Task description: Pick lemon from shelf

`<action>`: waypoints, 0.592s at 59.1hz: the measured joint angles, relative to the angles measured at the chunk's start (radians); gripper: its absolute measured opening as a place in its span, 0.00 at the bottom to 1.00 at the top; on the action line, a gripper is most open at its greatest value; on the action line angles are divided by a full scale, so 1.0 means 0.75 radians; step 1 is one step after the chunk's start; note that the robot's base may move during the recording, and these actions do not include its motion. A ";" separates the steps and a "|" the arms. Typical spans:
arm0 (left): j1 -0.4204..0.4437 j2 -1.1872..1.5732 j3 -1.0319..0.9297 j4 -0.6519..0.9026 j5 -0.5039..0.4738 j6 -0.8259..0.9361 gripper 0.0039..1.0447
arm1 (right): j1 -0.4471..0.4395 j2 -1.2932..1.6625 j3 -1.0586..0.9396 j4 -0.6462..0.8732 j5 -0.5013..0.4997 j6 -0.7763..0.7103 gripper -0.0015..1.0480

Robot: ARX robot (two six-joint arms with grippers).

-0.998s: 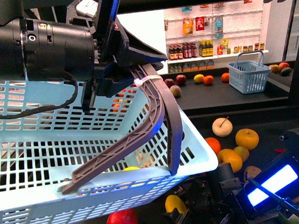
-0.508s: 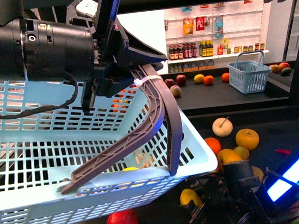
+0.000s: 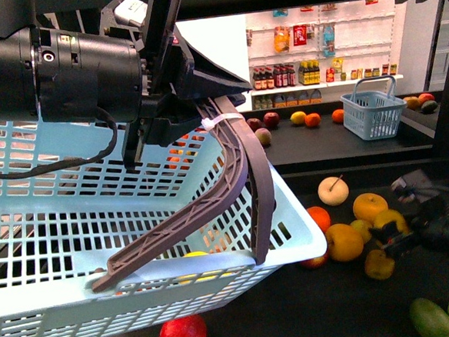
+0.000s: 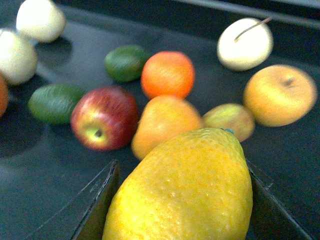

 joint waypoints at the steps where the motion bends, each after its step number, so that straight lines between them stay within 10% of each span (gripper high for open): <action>1: 0.000 0.000 0.000 0.000 0.000 0.000 0.08 | -0.005 -0.015 -0.009 0.010 0.000 0.016 0.62; 35: 0.000 0.000 0.000 0.000 0.000 0.000 0.08 | 0.282 -0.805 -0.704 0.353 -0.174 0.568 0.62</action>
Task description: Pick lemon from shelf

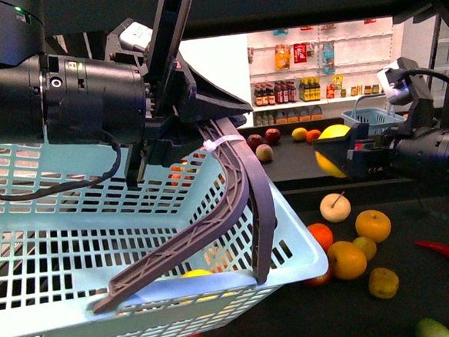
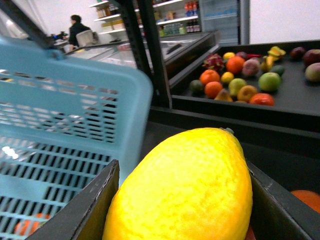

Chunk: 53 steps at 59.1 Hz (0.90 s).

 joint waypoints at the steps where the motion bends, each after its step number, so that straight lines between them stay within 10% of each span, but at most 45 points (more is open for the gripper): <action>1: 0.000 0.000 0.000 0.000 -0.001 0.000 0.08 | 0.005 -0.002 -0.006 0.001 0.000 0.002 0.62; 36: 0.000 0.000 0.000 0.000 0.001 -0.001 0.08 | 0.271 -0.103 -0.253 0.018 0.070 -0.026 0.62; 47: 0.000 0.000 0.000 0.000 0.002 0.001 0.08 | 0.302 -0.087 -0.254 0.030 0.129 -0.030 0.97; 53: 0.000 0.000 0.000 0.000 -0.006 0.000 0.08 | 0.287 -0.088 -0.252 0.030 0.157 -0.024 0.98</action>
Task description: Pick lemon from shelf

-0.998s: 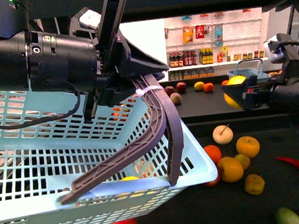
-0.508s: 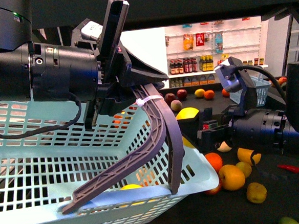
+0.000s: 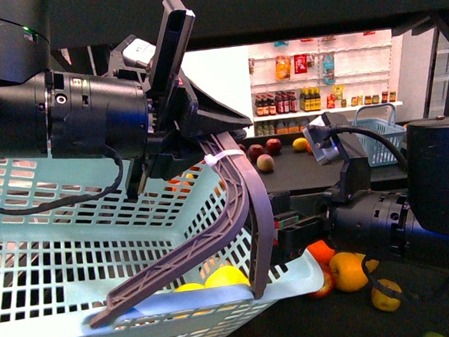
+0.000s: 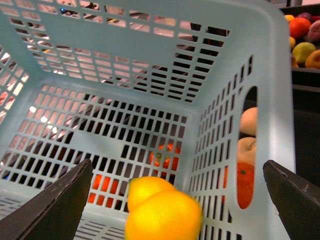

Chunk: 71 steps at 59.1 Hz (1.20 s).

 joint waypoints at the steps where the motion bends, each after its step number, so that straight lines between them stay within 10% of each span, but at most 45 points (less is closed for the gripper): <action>1: 0.000 0.000 0.000 0.000 0.001 0.001 0.08 | -0.004 -0.001 0.001 -0.005 0.006 -0.002 0.97; 28: -0.002 0.000 0.000 0.000 0.010 -0.001 0.08 | -0.373 -0.673 -0.347 -0.222 0.316 -0.400 0.98; 39: 0.002 0.000 0.000 0.000 0.005 -0.001 0.08 | -0.572 -1.365 -0.727 -0.647 0.336 -0.362 0.98; 52: -0.003 0.000 0.000 0.000 0.010 -0.002 0.08 | -0.608 -2.315 -1.005 -1.369 0.346 -0.251 0.63; 71: 0.000 0.001 0.000 0.000 0.004 -0.007 0.08 | -0.313 -2.605 -1.123 -1.416 0.625 -0.241 0.10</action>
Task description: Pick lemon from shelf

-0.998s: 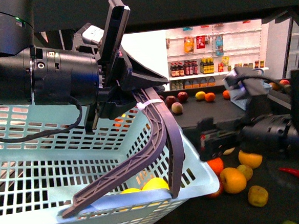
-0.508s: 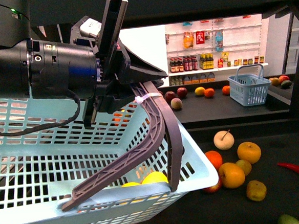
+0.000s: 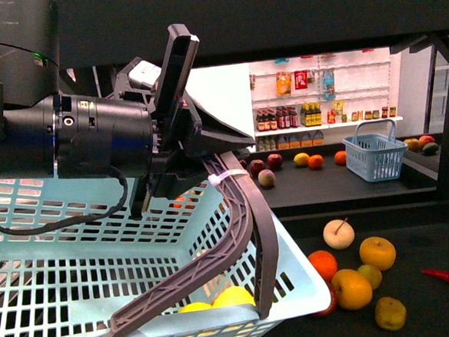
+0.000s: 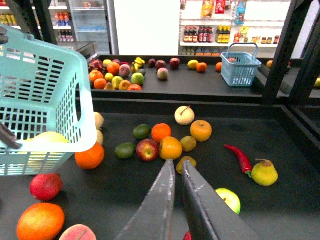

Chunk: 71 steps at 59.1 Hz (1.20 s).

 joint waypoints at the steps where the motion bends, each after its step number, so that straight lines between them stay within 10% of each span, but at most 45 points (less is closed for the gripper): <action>1: 0.000 0.000 0.000 0.000 0.001 0.002 0.08 | 0.001 -0.004 -0.002 0.001 0.007 0.000 0.07; 43: 0.000 0.000 0.000 0.000 0.002 0.004 0.08 | 0.006 -0.096 -0.090 0.015 0.008 0.001 0.07; 71: 0.000 0.000 0.000 0.000 0.002 0.004 0.08 | 0.006 -0.096 -0.090 0.015 0.008 0.002 0.83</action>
